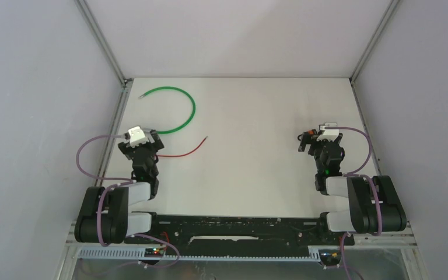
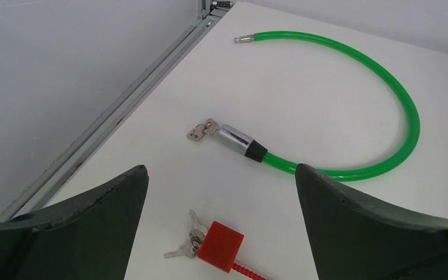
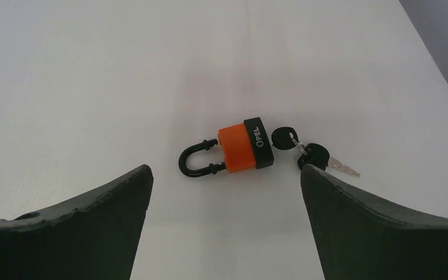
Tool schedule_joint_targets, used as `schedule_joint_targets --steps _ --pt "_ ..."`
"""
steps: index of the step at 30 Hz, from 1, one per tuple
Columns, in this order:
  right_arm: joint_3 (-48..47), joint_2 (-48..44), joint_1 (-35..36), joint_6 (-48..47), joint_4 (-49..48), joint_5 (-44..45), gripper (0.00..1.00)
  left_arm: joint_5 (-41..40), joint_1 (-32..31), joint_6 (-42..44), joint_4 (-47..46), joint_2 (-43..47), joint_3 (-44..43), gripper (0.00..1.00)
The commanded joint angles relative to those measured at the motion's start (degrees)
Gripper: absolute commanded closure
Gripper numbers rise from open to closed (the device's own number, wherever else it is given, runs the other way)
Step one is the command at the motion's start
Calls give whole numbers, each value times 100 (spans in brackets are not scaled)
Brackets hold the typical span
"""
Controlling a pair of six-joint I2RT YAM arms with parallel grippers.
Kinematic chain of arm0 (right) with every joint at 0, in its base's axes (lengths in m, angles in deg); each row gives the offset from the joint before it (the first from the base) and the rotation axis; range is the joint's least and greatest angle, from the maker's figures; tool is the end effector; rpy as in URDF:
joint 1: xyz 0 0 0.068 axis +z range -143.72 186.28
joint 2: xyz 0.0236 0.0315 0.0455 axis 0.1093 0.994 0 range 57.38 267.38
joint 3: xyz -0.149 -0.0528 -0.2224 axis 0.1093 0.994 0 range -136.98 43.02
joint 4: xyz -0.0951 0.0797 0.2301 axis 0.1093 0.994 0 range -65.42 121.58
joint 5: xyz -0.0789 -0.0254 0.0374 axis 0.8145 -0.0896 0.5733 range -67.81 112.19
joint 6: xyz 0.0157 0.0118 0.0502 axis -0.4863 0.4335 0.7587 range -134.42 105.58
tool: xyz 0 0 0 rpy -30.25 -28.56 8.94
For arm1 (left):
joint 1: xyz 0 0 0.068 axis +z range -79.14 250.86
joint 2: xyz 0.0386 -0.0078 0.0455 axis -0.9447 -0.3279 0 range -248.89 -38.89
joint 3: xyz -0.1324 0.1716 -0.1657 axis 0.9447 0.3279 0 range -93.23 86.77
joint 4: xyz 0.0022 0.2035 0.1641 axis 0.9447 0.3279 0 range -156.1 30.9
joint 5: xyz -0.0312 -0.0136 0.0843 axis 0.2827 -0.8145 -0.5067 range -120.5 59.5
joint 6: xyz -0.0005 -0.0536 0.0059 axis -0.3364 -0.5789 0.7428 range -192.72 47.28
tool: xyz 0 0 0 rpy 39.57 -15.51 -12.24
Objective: Lock with the key
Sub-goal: Pick up the lock from the center of the board.
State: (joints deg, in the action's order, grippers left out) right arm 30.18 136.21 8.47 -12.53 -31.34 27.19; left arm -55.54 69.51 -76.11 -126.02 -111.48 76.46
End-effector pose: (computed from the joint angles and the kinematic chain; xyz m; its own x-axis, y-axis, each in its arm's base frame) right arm 0.2311 0.0058 0.1541 -0.1732 0.0262 -0.9845 0.0533 0.9984 0.0172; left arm 0.2146 0.0100 0.1720 -0.0173 -0.0532 -0.9984 -0.4031 0.9142 -0.0417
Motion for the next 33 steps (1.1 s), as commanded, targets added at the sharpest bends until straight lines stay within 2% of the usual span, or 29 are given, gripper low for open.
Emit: schedule_joint_targets --steps 1,14,18,21,23,25,28,31,33 --pt "23 -119 18 -89 -318 90 0 -15 20 140 -318 9 14 0" --pt "105 -122 88 -130 -471 214 0 1 25 122 -304 8 3 0" --pt "-77 -104 -112 157 -148 236 0 0 28 126 -308 9 14 0" --pt "-103 -107 -170 199 -80 97 0 -128 -42 206 -441 60 69 0" --pt "-94 -117 -169 -55 -99 -383 0 -378 -229 328 -321 480 123 0" --pt "-4 -145 -141 -122 -188 -436 0 -994 -572 449 855 1238 -35 0" --pt "9 -133 -130 -136 -256 -437 0 -1243 -740 -294 2479 1946 -518 0" --pt "-44 -113 -170 -54 -201 -381 0 -1443 -1005 -571 3453 2364 -876 0" --pt "-153 -86 -246 90 -14 -384 0 -1568 -1032 -1169 4237 2558 -1238 0"
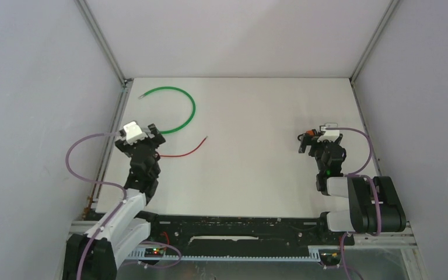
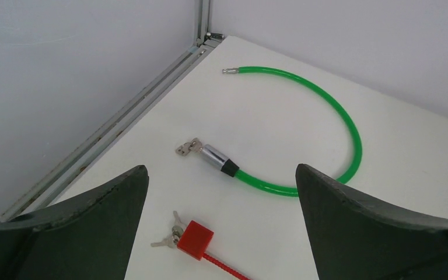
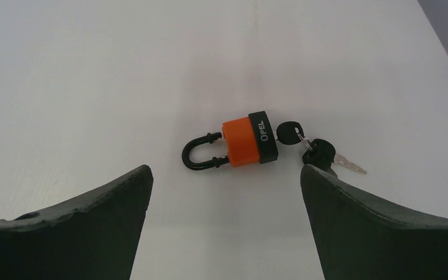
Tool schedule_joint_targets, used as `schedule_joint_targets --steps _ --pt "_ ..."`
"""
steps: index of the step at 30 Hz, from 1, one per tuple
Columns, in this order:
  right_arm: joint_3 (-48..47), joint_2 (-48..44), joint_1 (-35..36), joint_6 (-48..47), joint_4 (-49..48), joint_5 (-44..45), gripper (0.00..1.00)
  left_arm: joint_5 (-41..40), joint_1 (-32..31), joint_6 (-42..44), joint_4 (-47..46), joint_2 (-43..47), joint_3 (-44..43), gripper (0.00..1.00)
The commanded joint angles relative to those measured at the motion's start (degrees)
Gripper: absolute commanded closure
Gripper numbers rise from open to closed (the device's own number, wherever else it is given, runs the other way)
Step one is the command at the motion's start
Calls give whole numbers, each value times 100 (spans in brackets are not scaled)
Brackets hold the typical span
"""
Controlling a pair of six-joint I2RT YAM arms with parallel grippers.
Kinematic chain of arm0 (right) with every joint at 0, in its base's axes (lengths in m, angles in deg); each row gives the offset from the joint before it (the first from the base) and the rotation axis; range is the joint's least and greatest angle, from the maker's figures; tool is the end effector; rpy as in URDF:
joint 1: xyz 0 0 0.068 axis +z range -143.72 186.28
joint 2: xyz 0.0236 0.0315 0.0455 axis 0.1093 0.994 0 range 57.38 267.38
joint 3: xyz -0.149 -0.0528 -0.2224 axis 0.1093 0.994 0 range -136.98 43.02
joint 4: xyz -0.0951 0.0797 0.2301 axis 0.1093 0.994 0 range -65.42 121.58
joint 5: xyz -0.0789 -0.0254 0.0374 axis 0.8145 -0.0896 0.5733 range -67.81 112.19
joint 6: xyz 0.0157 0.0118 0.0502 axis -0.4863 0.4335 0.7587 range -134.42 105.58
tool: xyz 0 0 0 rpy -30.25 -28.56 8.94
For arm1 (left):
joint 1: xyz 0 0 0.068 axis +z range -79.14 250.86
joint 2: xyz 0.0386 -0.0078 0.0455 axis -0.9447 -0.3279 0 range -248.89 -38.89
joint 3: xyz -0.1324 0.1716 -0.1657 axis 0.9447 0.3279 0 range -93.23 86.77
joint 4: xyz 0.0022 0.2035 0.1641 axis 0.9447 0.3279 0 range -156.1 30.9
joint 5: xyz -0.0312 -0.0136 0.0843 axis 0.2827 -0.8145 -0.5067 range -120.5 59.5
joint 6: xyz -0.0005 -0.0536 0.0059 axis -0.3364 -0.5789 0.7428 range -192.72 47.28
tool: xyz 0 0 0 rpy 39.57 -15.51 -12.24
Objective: Lock with the key
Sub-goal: Pick up the lock from the center of the board.
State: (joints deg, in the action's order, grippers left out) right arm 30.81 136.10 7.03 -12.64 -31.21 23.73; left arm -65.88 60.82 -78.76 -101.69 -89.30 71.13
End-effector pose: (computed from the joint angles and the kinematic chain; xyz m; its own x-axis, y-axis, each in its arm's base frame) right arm 0.2287 0.0021 0.1514 -0.1856 0.0286 -0.9822 0.0190 0.9995 0.0255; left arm 0.1909 -0.0129 0.2279 0.0591 -0.0976 -0.9935 -0.4241 0.8985 -0.1135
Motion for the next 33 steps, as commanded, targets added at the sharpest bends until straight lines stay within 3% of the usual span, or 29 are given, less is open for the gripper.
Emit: schedule_joint_targets --steps 1,3,6,11,18,20,23,26,30,33 --pt "-234 -78 -208 125 20 -85 0 -472 -147 -1154 2163 370 -930 0" --pt "-238 -81 -235 125 32 -92 0 -118 -130 -1336 2341 270 -1240 0" --pt "-239 -82 -232 127 32 -92 0 504 -118 -1207 1710 -245 -1519 0" --pt "-188 -104 -114 34 -33 14 0 2624 337 -1992 888 -1947 -1807 0" --pt "-208 -256 43 4 37 352 0 2098 -705 -1609 1225 -2321 -2199 0" --pt "-366 -649 211 5 536 816 0 2081 -896 -1789 1189 -2413 -2203 0" --pt "-935 -1447 453 -13 2238 1188 0 2027 -1049 -2268 1502 -2703 -2416 0" --pt "-1509 -2068 569 218 3264 1414 0 1866 -1177 -2501 1985 -3020 -2787 0" --pt "-2075 -2561 414 1679 4493 2030 0 1651 -1193 -2852 2413 -3260 -3077 0" --pt "-2774 -2458 -7 2018 5883 912 0 1491 -1201 -2949 2486 -3150 -3059 0"
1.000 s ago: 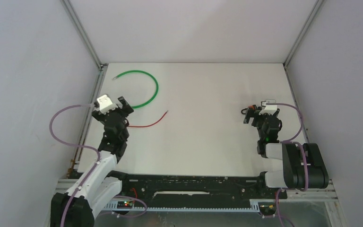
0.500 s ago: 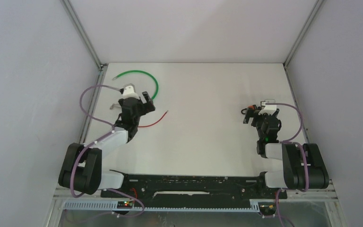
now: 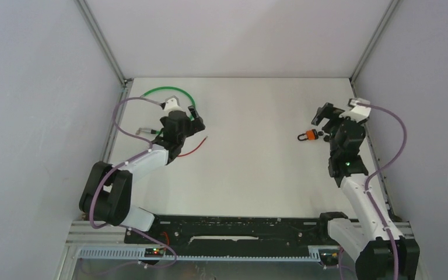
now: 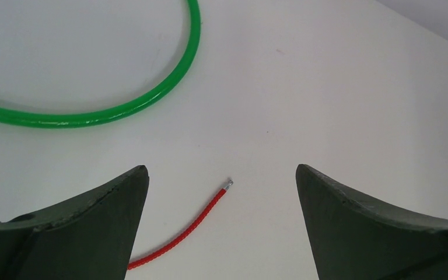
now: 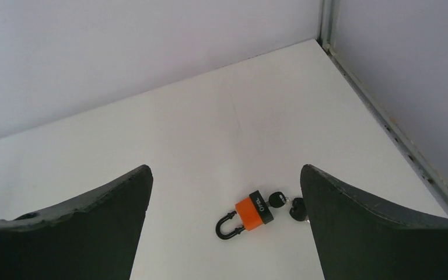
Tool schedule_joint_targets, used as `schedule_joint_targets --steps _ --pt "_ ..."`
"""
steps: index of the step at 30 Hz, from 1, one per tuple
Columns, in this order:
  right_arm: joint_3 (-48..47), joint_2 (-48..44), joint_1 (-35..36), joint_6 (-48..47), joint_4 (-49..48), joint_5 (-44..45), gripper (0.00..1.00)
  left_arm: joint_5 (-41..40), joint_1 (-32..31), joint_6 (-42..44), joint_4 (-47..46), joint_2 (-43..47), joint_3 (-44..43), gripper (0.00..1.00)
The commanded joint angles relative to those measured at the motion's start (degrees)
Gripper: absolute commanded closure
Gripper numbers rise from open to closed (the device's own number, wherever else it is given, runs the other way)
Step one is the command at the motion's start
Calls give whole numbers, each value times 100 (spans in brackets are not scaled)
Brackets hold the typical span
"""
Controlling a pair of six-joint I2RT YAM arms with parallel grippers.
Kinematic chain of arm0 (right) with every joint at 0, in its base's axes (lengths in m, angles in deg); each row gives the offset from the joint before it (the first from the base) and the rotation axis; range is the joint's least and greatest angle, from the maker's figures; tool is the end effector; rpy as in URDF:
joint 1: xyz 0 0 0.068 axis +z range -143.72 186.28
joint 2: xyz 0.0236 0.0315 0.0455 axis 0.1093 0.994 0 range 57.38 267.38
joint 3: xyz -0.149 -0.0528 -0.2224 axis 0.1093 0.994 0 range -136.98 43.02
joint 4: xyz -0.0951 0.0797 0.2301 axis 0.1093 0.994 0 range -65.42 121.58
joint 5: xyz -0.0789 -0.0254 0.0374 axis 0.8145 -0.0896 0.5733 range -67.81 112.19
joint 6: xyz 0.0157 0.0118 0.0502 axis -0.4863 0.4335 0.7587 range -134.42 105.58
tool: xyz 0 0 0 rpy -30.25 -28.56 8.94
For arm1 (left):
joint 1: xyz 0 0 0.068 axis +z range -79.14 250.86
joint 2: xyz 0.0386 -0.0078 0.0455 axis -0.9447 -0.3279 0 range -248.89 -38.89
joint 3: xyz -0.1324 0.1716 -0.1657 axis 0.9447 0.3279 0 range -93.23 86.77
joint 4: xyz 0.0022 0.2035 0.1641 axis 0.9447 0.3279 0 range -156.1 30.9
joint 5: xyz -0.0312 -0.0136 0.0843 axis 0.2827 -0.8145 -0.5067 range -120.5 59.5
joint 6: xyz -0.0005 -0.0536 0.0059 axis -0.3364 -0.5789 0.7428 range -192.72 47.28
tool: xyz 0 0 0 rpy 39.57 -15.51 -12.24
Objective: Lock with the key
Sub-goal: Pick up the lock from the center of the board.
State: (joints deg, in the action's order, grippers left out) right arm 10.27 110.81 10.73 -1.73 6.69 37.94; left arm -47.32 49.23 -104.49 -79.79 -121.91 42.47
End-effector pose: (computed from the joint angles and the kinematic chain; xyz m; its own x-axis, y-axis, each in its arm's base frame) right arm 0.2213 0.0076 0.2900 -0.0045 0.2117 -0.9773 0.2014 0.9575 0.2065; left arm 0.2962 -0.1064 0.2233 -0.3918 -0.3869 -0.8348 -0.1144 0.9207 -0.3730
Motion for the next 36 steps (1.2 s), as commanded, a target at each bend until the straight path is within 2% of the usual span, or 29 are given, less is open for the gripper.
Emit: schedule_joint_targets --steps 1,6,8,10,11,14,20,26,36 --pt "-909 199 -569 944 2348 -820 0 -408 -39 -354 264 256 -141 0" --pt "-1379 887 -1188 1659 3104 -1452 0 -590 -35 206 180 993 99 0" --pt "-1392 1145 -1623 1833 3206 -2117 0 -673 -5 338 -60 1275 352 0" --pt "-1407 1428 -2012 1964 2995 -2879 0 -308 100 373 -476 1437 662 0" --pt "-1477 1579 -2054 2038 2983 -2931 3 -126 132 323 -731 1461 828 0" --pt "-1989 2093 -1927 2212 3457 -2465 6 321 106 183 -1060 1236 948 0" --pt "-2830 3005 -1422 2681 4259 -1817 4 403 -138 -154 -293 251 154 0" --pt "-3610 3982 -782 2784 4709 -909 4 826 -240 -163 -527 153 136 0" --pt "-3973 4856 -738 3499 5085 -268 4 829 -468 121 -348 -125 -194 0"
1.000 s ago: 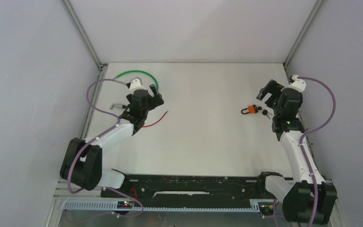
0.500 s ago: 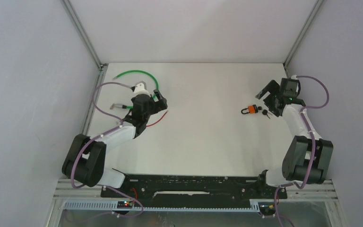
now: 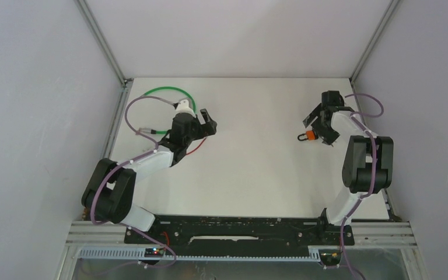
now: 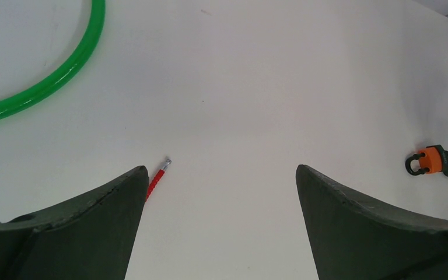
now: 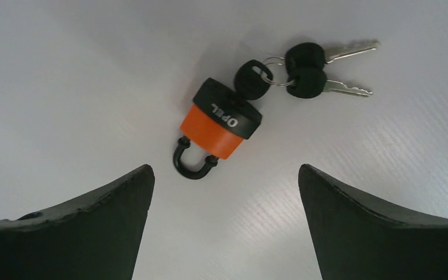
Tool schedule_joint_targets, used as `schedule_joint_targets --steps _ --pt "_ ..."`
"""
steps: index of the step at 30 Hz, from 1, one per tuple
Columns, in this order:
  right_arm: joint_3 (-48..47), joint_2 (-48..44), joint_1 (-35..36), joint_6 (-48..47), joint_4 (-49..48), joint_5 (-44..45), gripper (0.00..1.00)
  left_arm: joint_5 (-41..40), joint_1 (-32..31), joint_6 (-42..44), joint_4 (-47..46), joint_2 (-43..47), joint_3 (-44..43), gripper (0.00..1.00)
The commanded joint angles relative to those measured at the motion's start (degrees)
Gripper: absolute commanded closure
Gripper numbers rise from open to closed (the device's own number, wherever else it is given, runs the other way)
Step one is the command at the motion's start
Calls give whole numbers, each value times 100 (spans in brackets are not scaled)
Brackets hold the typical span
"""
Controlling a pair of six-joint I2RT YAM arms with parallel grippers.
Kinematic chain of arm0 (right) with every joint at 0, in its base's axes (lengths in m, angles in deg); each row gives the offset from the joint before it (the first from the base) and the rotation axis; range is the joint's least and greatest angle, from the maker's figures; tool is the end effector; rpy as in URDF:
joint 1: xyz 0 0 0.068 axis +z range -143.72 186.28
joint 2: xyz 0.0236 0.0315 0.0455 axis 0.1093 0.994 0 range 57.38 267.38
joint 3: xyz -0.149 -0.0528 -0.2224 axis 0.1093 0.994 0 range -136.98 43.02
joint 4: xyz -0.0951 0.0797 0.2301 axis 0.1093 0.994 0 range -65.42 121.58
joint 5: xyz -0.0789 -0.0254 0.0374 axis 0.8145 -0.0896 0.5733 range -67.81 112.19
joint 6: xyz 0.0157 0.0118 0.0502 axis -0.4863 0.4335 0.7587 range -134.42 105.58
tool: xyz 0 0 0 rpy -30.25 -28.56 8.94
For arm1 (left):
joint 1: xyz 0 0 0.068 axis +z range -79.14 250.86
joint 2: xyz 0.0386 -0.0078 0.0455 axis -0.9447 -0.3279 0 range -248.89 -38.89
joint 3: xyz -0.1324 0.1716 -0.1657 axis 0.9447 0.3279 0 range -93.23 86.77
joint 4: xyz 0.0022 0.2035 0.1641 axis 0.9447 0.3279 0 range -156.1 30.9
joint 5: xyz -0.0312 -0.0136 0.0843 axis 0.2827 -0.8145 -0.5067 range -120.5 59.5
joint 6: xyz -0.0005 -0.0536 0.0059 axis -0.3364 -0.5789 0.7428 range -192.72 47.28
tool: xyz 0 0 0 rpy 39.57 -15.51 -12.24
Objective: Lock with the key
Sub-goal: Pick up the lock from the center of the board.
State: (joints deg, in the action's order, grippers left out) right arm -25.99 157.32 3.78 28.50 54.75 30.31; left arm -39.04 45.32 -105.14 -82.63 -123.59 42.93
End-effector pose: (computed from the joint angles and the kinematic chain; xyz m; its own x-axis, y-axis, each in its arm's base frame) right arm 0.3588 -0.0206 0.2035 -0.5648 0.6994 -0.4380 0.6771 0.6962 0.2385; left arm 0.2907 -0.1331 0.2164 -0.4769 -0.3598 -0.8019 0.0575 0.8977 -0.4369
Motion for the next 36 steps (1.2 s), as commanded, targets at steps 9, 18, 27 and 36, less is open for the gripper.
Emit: schedule_joint_targets --steps 9,18,27,36 --pt "-1243 1112 -146 1134 1033 286 4 14 -168 294 54 -79 -389 0" --pt "-1470 1308 -111 1444 1184 278 19 -110 -206 325 242 -104 -509 1" --pt "-1687 1595 -101 1476 1265 380 24 -105 -215 328 339 -135 -569 1" --pt "-2169 2001 7 1248 1642 548 45 -140 -223 327 438 -193 -650 1"
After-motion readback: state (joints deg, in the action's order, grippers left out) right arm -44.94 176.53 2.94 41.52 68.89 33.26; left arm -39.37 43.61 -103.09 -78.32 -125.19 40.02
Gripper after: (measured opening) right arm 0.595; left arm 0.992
